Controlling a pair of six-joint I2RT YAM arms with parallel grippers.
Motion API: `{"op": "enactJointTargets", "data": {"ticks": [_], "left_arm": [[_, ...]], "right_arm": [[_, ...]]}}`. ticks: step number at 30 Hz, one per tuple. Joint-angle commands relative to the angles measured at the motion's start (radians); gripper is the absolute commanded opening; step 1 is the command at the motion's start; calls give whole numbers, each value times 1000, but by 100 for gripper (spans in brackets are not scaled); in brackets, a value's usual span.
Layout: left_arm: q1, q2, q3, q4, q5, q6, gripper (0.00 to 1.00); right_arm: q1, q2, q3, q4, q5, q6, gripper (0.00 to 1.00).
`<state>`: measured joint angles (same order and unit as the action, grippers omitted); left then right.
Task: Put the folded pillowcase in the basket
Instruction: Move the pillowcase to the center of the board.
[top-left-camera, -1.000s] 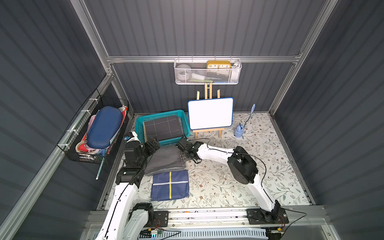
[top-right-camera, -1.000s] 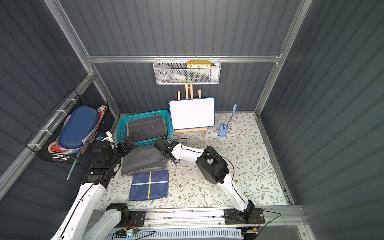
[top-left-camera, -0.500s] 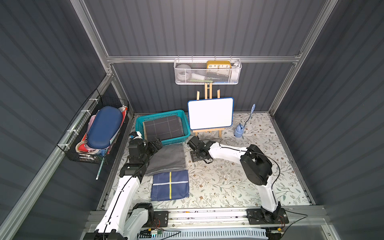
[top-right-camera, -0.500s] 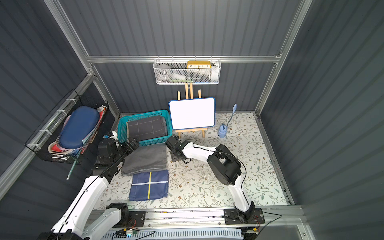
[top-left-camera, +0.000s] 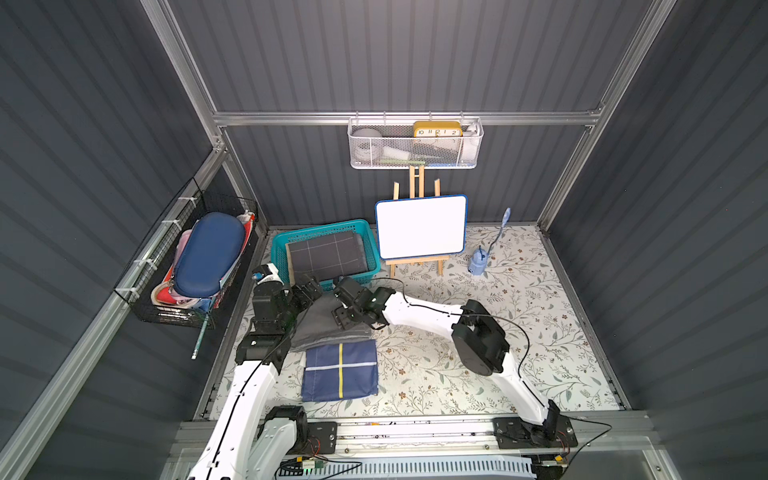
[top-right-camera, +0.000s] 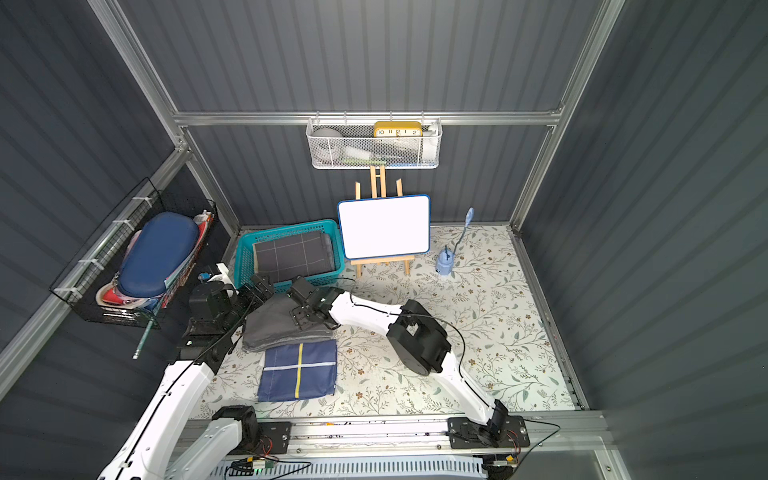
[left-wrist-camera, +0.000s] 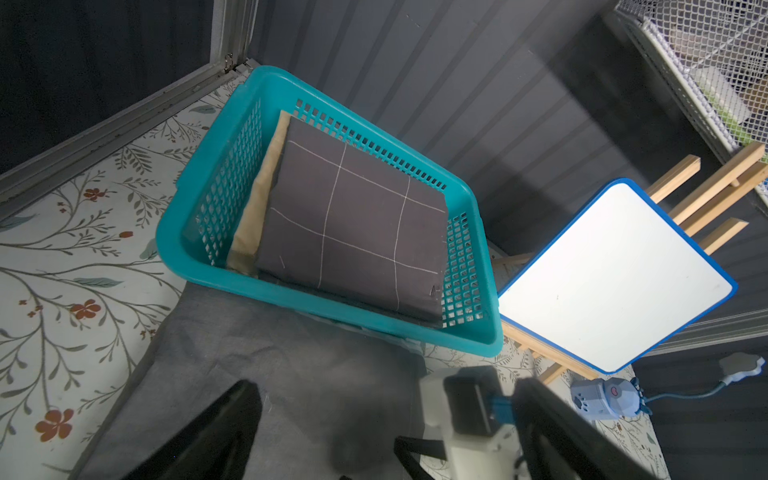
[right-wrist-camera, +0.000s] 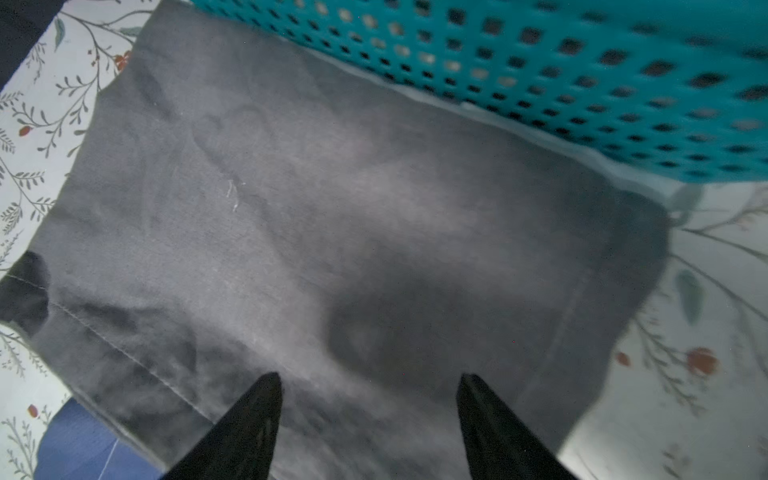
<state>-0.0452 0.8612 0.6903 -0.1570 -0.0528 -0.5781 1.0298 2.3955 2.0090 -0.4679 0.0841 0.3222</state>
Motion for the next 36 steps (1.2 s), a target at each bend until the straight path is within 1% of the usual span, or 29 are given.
{"op": "enactJointTargets", "data": {"ticks": [1,4,7,8,10,11,15,18,20,22,24,25,27,30,32,35,36], "left_arm": [[7,-3,-13,1,-3,-6,100],[7,-5,-9,1,-7,2,100],[7,-3,-6,0,-13,9,100],[7,0,-6,2,-13,10,100],[7,12,-5,11,-8,13,99],[7,23,-6,20,-2,18,99],[7,109,16,25,5,25,100],[7,164,43,13,16,24,100],[7,181,35,37,42,23,100],[7,208,39,43,67,25,99],[7,251,53,26,66,32,99],[7,271,56,19,71,40,99],[7,319,53,10,90,46,99],[5,376,30,17,110,56,99],[2,403,12,25,122,56,100],[-15,441,-1,32,122,57,100],[-22,456,-3,33,120,58,100]], "right_arm": [[-7,72,90,-126,63,-4,71],[-32,86,84,-173,97,44,71],[-71,52,-1,-190,113,99,71],[-84,35,-37,-196,135,114,71],[-103,8,-97,-228,219,155,71],[-114,-10,-125,-243,230,163,71],[-160,-91,-264,-232,206,199,71],[-174,-174,-369,-153,181,182,71],[-170,-222,-403,-117,190,162,71],[-168,-255,-406,-127,229,153,71],[-169,-286,-410,-143,292,141,71],[-169,-303,-420,-131,298,125,71],[-168,-337,-440,-81,254,80,71],[-155,-354,-451,-12,114,49,71],[-141,-326,-420,-4,32,54,71],[-131,-259,-368,-17,-39,83,70],[-131,-239,-359,-20,-44,100,70]]}}
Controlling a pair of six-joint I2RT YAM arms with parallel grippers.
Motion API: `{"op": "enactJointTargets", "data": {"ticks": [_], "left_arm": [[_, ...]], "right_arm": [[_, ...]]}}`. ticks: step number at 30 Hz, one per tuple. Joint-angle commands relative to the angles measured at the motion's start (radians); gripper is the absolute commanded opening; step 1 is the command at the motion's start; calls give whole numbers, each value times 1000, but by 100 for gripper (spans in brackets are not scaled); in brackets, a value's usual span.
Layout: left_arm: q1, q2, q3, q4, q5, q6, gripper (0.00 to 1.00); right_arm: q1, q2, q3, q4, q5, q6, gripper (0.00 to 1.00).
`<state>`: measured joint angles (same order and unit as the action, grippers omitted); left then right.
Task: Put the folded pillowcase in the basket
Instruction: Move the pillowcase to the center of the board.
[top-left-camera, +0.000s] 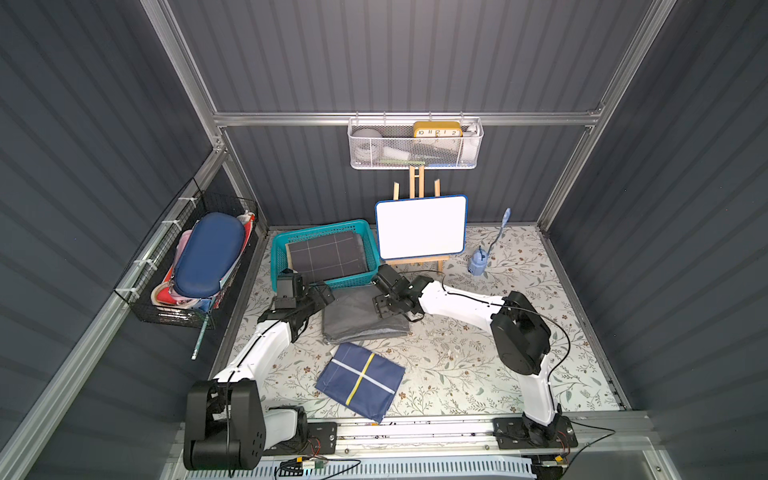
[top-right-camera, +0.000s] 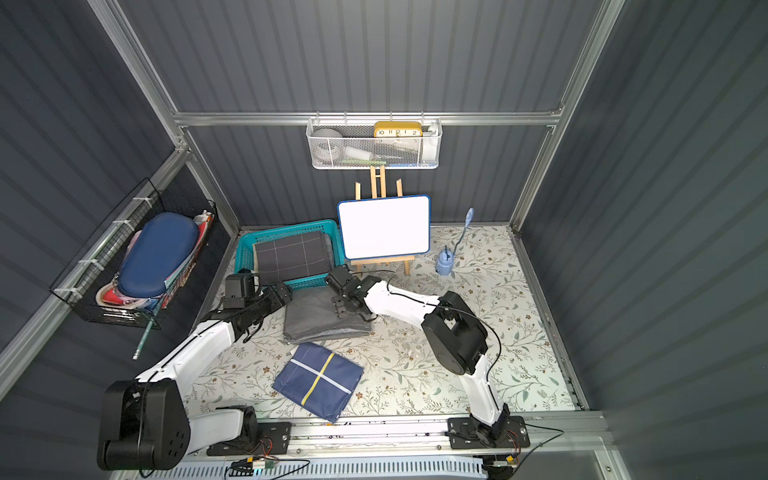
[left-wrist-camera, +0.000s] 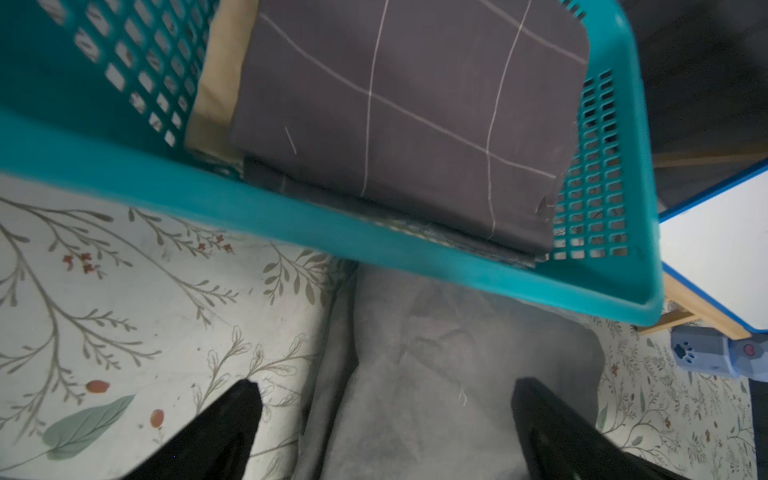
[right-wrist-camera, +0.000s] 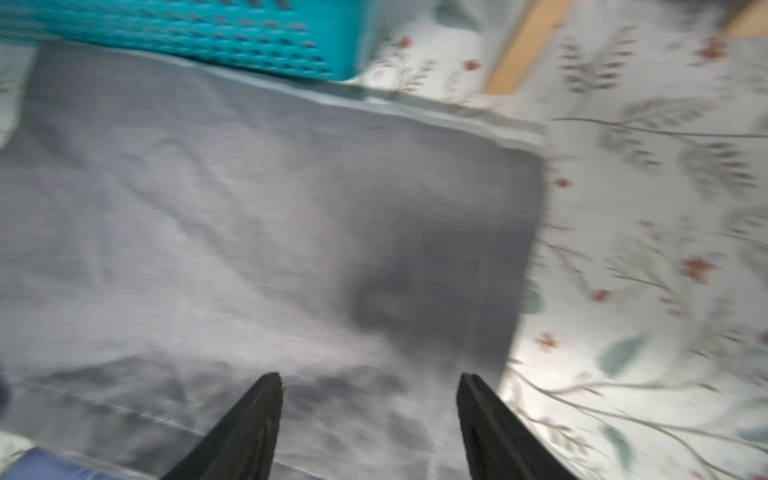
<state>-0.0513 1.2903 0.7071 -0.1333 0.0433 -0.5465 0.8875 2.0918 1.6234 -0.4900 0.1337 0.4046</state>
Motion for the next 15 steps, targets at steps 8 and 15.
{"op": "enactJointTargets", "data": {"ticks": [8,15], "left_arm": [[-81,143,-18,22,4,28,99],[-133,182,-22,92,75,18,100]], "right_arm": [[-92,71,-54,-48,-46,163,70],[-208,-45,-261,-42,-9,221,70]]}}
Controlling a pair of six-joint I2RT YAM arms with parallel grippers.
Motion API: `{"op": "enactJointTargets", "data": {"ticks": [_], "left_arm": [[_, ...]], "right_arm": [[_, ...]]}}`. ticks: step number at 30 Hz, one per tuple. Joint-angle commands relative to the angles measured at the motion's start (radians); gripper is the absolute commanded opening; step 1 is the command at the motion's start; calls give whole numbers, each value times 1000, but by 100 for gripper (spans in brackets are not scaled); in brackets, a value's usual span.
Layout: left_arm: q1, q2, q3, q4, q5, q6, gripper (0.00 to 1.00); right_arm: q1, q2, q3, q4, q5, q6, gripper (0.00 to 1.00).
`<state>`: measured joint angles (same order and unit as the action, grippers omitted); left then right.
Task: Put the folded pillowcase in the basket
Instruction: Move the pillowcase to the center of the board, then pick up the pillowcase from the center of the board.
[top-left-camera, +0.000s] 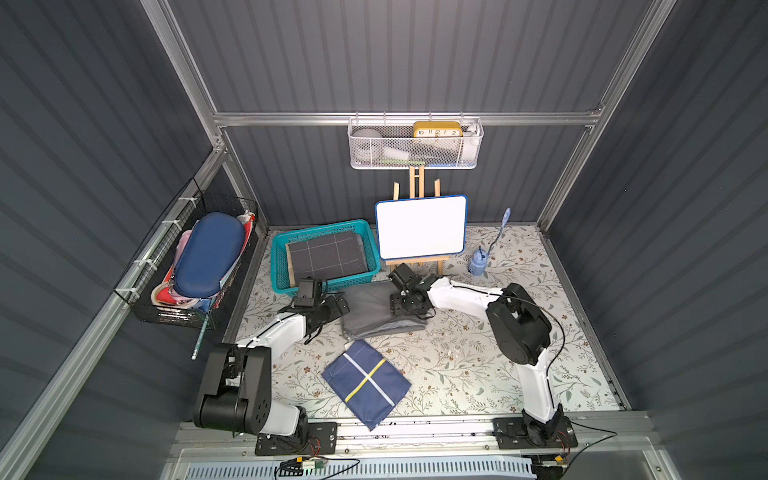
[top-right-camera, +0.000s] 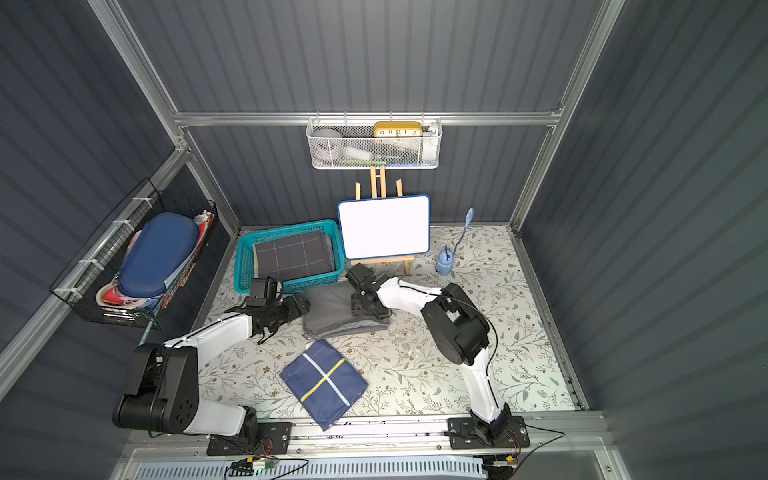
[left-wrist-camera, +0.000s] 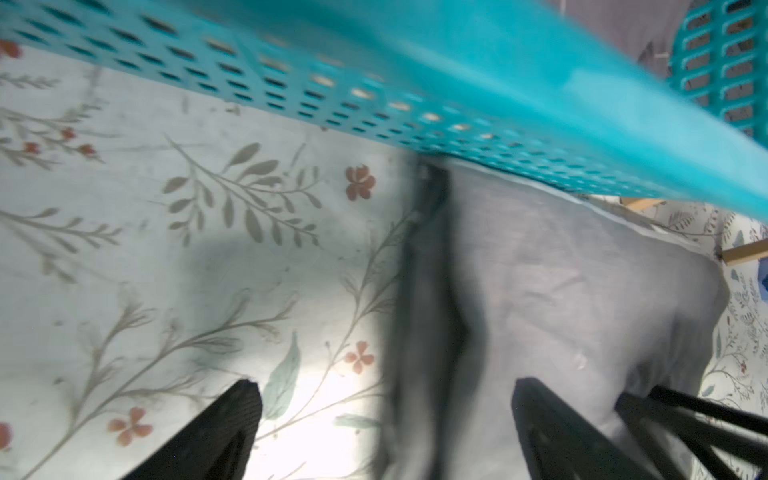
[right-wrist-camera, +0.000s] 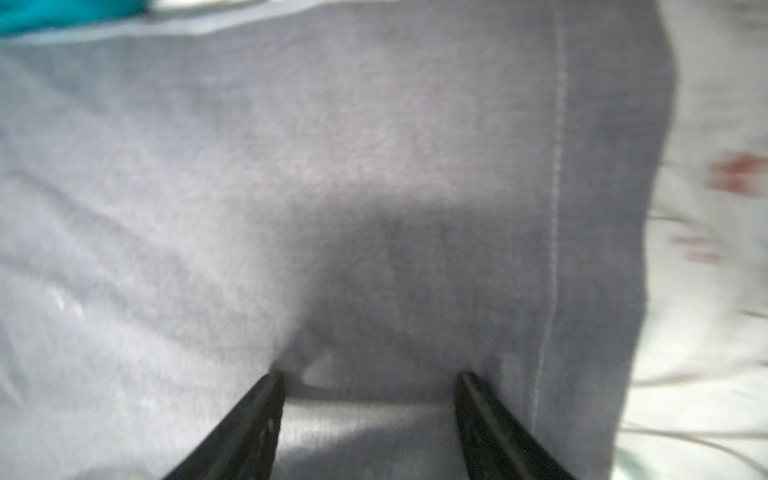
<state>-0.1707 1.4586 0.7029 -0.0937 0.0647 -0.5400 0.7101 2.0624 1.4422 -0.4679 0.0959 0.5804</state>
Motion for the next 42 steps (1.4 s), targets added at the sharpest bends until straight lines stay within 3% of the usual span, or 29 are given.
{"op": "enactJointTargets", "data": {"ticks": [1,6,13,20,30,35,42], "left_arm": [[-19,20,-20,72,79,13,100],[-96,75,12,140,184,42,99],[-174,152,77,105,143,25,100],[-180,230,105,96,132,15,98],[-199,272,137,101,139,19,82],[-239,277,143,112,141,10,73],[-296,256,144,121,111,-21,57]], "right_arm": [[-33,-32,-101,-51,14,37,70],[-25,-115,-142,-28,9,-10,70],[-83,-195,-190,1,65,-46,71],[-151,-188,-238,75,-14,-36,71],[-211,-136,-261,126,-144,-5,70],[-203,-121,-279,165,-203,12,64],[-178,-146,-286,161,-176,7,54]]}}
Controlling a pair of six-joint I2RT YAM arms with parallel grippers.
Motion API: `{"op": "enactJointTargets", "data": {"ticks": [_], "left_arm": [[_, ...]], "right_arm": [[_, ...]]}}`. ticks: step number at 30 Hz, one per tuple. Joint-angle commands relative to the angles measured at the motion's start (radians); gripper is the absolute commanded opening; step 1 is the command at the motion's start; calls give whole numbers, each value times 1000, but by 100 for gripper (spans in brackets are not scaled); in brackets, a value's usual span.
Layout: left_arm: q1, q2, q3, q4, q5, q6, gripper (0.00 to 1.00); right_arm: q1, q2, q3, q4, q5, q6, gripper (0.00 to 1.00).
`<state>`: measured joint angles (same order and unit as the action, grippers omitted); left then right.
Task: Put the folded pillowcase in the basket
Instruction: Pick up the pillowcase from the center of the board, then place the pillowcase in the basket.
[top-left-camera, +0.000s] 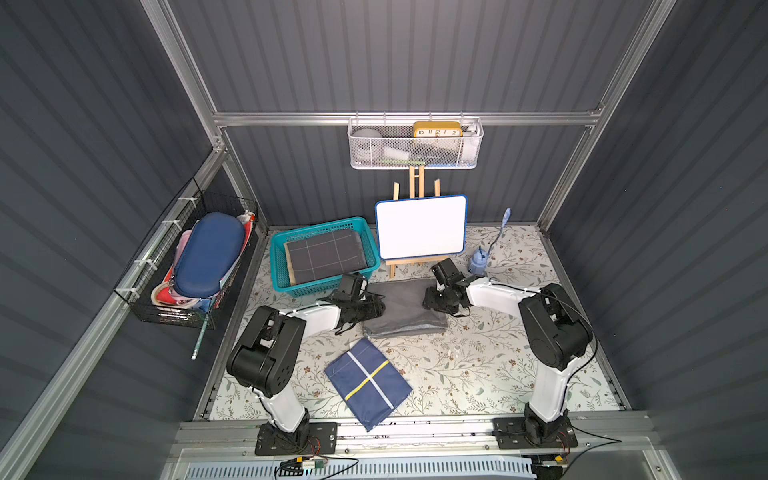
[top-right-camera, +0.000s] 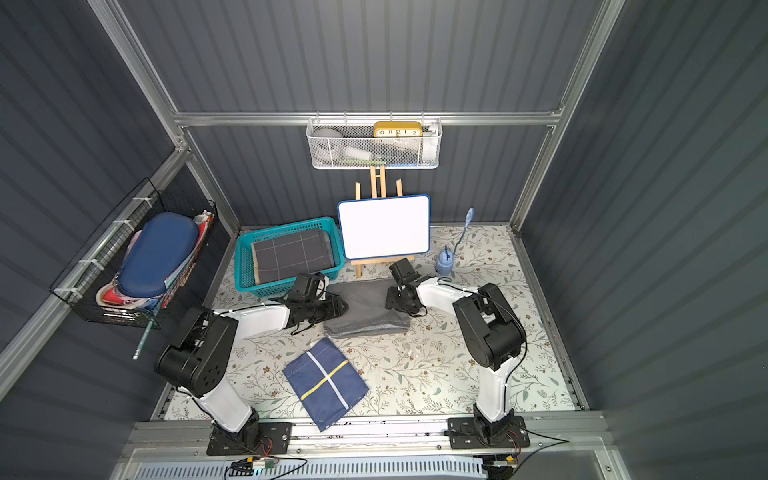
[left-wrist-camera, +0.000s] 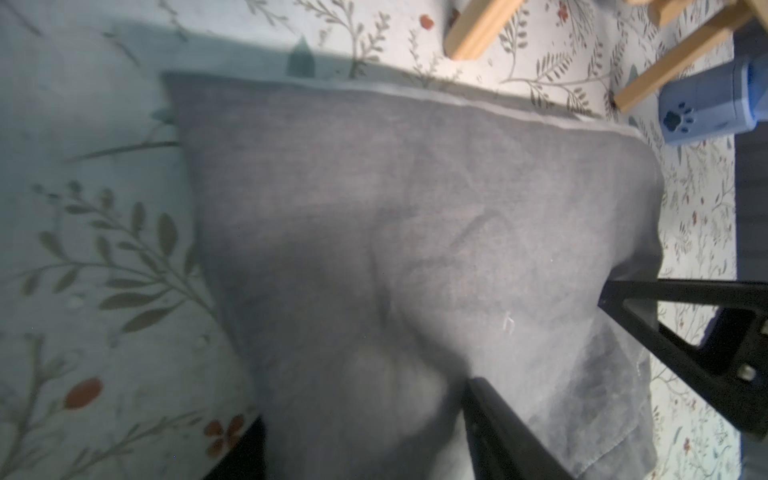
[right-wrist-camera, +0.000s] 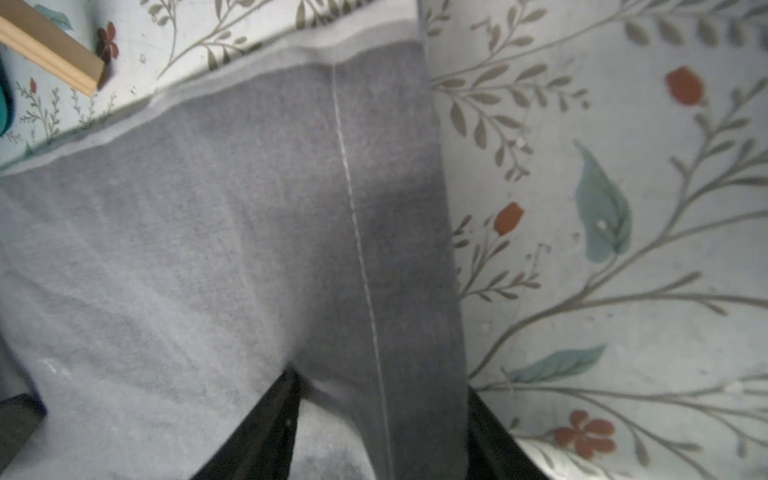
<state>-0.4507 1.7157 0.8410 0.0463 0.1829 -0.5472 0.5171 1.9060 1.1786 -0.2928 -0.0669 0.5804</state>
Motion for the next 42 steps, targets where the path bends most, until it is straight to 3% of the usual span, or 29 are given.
{"op": "enactJointTargets", "data": {"ticks": [1,11,19,26,31,35,42], "left_arm": [[-21,-9,4,-20,-13,-17,55],[-46,-176,-42,21,-88,-64,24],[-46,-392,-44,10,-122,-26,11],[-46,-608,34,-99,-282,33,0],[-45,-707,101,-123,-360,99,0],[-45,-733,169,-157,-478,139,0],[-27,-638,306,-241,-646,169,0]], "right_arm": [[16,6,-23,-13,-8,7,51],[57,-92,-36,-33,67,-23,5],[144,-233,46,-87,152,-77,2],[221,-305,191,-98,194,-151,1],[263,-308,303,-50,212,-203,0],[283,-256,439,-22,181,-254,0],[290,-30,726,-29,131,-289,0]]}}
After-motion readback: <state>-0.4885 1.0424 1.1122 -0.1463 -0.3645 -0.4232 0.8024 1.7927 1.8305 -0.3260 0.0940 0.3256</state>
